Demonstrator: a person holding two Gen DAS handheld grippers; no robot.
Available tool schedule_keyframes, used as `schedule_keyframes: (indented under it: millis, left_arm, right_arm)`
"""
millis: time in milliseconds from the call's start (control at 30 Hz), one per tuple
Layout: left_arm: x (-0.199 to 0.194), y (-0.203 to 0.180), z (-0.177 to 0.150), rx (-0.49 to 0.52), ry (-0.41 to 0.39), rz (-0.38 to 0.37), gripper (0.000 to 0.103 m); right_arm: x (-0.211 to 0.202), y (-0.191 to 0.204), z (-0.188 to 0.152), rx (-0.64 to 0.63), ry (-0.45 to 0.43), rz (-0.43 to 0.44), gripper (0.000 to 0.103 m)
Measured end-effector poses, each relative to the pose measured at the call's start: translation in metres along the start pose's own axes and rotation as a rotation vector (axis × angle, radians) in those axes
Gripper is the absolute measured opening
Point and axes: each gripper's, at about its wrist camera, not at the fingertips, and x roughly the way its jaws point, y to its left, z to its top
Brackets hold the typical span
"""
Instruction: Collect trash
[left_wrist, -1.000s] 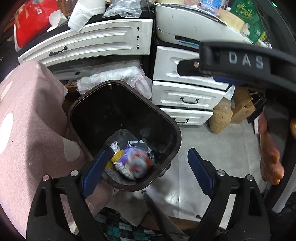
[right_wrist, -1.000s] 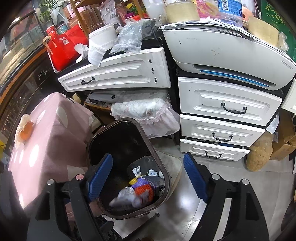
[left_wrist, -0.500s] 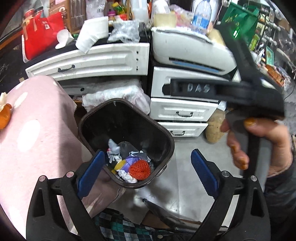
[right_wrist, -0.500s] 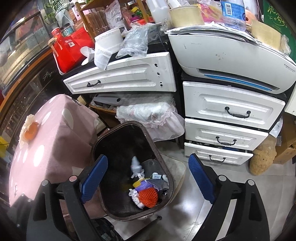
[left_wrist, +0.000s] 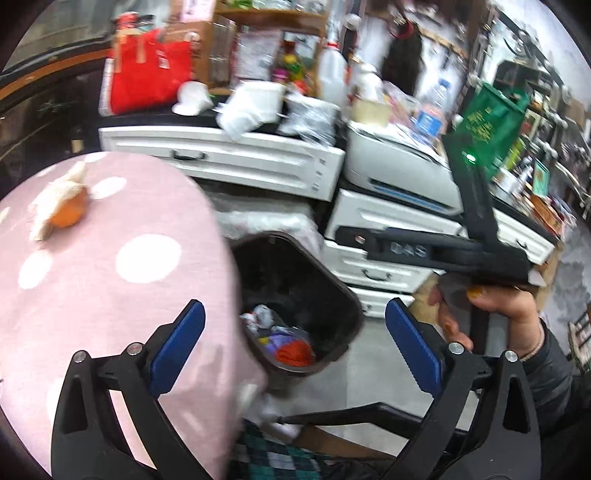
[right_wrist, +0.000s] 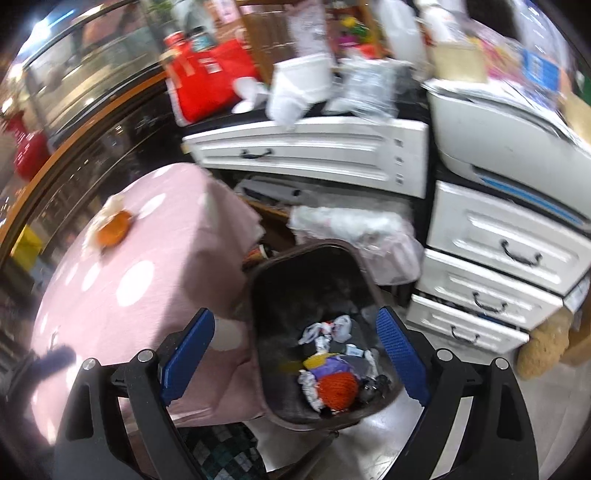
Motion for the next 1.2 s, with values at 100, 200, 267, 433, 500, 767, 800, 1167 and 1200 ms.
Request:
schedule_keyframes:
  millis: [100,200,267,433,500,767,800,1167,1200]
  left_arm:
    - [-0.011,0.022,-0.001,-0.016,-0.015,0.054,0.097]
    - [-0.017,0.047,-0.002,-0.041,-0.010,0.086,0.097]
    - [-0.025,0.065,-0.003,-0.068,-0.013,0.082,0.097]
    - [-0.037,0.102,-0.007,-0.084,-0.040,0.162,0.097]
    - [-0.040,0.118,-0.004,-0.058,-0.053,0.227,0.097]
    - [-0.031,0.182,0.016,0.051,-0.059,0.490,0.097]
    - [-0.026,0.191,0.020,0.064,-0.052,0.502,0.097]
    - [0.030,0.244,0.050,0.137,-0.003,0.545,0.093]
    - [0.035,0.247,0.052,0.142,0.001,0.545,0.089]
  right_arm:
    - [0.001,0.026,0.003,-0.063,0.002,0.036,0.090]
    - [0.004,0.047,0.005,-0.112,0.002,0.059,0.090]
    - [0.006,0.063,0.007,-0.148,0.004,0.073,0.090]
    - [0.013,0.098,0.011,-0.232,0.008,0.106,0.090]
    - [0.015,0.108,0.011,-0.250,0.010,0.115,0.090]
    - [0.028,0.134,0.013,-0.293,0.040,0.157,0.090]
    - [0.030,0.136,0.013,-0.295,0.043,0.159,0.090]
    - [0.055,0.144,0.017,-0.310,0.092,0.151,0.090]
    - [0.058,0.145,0.018,-0.310,0.097,0.150,0.090]
